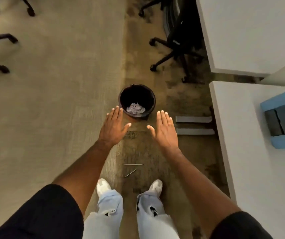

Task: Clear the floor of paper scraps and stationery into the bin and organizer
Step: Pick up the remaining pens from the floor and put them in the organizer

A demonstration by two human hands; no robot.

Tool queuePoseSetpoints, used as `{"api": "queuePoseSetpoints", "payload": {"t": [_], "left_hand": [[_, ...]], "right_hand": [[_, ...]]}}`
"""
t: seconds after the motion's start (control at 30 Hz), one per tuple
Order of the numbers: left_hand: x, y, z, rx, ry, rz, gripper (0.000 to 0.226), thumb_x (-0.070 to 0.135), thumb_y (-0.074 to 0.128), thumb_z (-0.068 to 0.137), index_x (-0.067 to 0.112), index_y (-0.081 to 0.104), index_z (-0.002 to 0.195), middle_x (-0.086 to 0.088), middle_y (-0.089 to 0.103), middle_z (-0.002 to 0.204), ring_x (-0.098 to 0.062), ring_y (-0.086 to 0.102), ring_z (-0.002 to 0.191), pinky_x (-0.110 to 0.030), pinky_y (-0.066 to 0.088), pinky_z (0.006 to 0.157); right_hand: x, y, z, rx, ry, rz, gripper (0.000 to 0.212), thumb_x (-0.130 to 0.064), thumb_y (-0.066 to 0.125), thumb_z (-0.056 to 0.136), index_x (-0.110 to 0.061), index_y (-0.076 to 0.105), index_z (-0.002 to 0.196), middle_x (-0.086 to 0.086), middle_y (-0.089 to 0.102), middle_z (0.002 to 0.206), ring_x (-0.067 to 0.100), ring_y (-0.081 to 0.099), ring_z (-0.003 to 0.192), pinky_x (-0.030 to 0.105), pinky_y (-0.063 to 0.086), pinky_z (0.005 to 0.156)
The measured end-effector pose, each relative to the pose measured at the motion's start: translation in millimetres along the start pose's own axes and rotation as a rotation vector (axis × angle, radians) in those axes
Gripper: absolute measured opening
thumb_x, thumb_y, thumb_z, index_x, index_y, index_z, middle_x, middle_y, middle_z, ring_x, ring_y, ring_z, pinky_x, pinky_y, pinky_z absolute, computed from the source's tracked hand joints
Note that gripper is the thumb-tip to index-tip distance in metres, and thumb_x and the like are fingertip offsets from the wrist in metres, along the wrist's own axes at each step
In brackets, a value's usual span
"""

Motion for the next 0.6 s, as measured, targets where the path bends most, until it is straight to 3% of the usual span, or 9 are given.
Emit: {"api": "queuePoseSetpoints", "payload": {"t": [0.37, 0.47, 0.6], "left_hand": [[-89.4, 303.4, -1.5, -0.270, -0.027, 0.044, 0.077, 0.051, 0.037, 0.101, 0.005, 0.012, 0.157, -0.016, 0.013, 0.166, -0.030, 0.009, 0.154, -0.046, 0.011, 0.126], [-111.0, 390.9, -9.4, -0.345, -0.016, 0.080, 0.076, 0.050, 0.042, 0.099, 0.007, 0.017, 0.157, -0.015, 0.021, 0.164, -0.031, 0.017, 0.152, -0.046, 0.016, 0.125], [-132.2, 492.1, -30.5, -0.469, -0.025, 0.174, 0.065, 0.045, 0.050, 0.095, 0.008, 0.035, 0.146, -0.017, 0.043, 0.149, -0.035, 0.041, 0.136, -0.048, 0.035, 0.114]], "right_hand": [[72.8, 315.7, 16.0, -0.170, 0.109, 0.099, 0.077, -0.057, 0.029, 0.101, -0.007, 0.014, 0.158, 0.012, 0.015, 0.166, 0.025, 0.009, 0.155, 0.042, 0.011, 0.126], [87.1, 407.3, 10.0, -0.191, 0.005, 0.049, 0.073, -0.053, 0.036, 0.101, -0.007, 0.023, 0.156, 0.014, 0.025, 0.163, 0.029, 0.020, 0.152, 0.043, 0.022, 0.124], [92.8, 516.2, -3.1, -0.347, -0.196, 0.048, 0.066, -0.041, 0.051, 0.100, -0.006, 0.032, 0.153, 0.016, 0.034, 0.159, 0.032, 0.030, 0.148, 0.046, 0.032, 0.118]]}}
Point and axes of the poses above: each hand's wrist, its own z-axis towards the middle knuckle, its own y-axis out of the palm, x = y × z, the point moved 3 cm from there along z, towards the middle knuckle
